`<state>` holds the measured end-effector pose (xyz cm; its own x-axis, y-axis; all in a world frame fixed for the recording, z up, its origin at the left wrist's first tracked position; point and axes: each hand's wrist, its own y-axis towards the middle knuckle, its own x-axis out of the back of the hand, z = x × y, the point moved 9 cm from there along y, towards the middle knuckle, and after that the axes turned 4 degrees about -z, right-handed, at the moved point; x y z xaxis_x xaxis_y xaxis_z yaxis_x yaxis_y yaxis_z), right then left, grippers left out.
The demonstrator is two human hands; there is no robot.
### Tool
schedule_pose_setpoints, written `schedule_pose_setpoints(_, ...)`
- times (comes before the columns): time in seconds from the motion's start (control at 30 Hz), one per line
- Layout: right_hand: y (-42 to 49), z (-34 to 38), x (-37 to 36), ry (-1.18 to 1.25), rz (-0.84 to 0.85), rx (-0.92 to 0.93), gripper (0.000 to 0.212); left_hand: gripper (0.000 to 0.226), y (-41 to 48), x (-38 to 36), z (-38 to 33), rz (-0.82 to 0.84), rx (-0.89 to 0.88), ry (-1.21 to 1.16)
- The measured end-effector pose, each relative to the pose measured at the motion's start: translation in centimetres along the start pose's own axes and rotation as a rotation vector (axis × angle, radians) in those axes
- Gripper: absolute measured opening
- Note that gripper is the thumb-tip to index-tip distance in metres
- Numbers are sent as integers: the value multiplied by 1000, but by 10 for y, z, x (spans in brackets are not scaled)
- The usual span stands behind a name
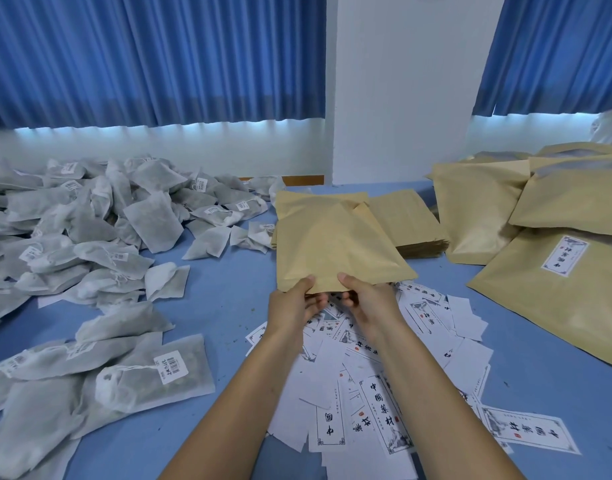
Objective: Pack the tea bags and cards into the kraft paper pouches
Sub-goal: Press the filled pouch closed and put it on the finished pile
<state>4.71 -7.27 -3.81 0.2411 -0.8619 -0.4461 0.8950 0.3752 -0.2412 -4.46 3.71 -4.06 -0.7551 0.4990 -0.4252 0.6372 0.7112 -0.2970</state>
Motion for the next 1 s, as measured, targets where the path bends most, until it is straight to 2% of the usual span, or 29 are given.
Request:
schedule_pose_setpoints(0.3, 2, -11, -4, -9, 44, -70, 5, 15, -3, -6, 7, 42, 50, 62)
schedule_pose_setpoints(0.5, 8, -9, -1, -2, 41, -67, 10, 14, -1, 0, 4, -14, 62, 118)
schedule_pose_setpoints(0.8, 6, -19, -4, -62, 56, -101, 8, 13, 3, 2, 5, -19, 7, 238)
schedule_pose_setpoints(1.0, 2, -20, -7, -87, 83, -87, 5, 22, 0, -1, 3, -6, -7, 322)
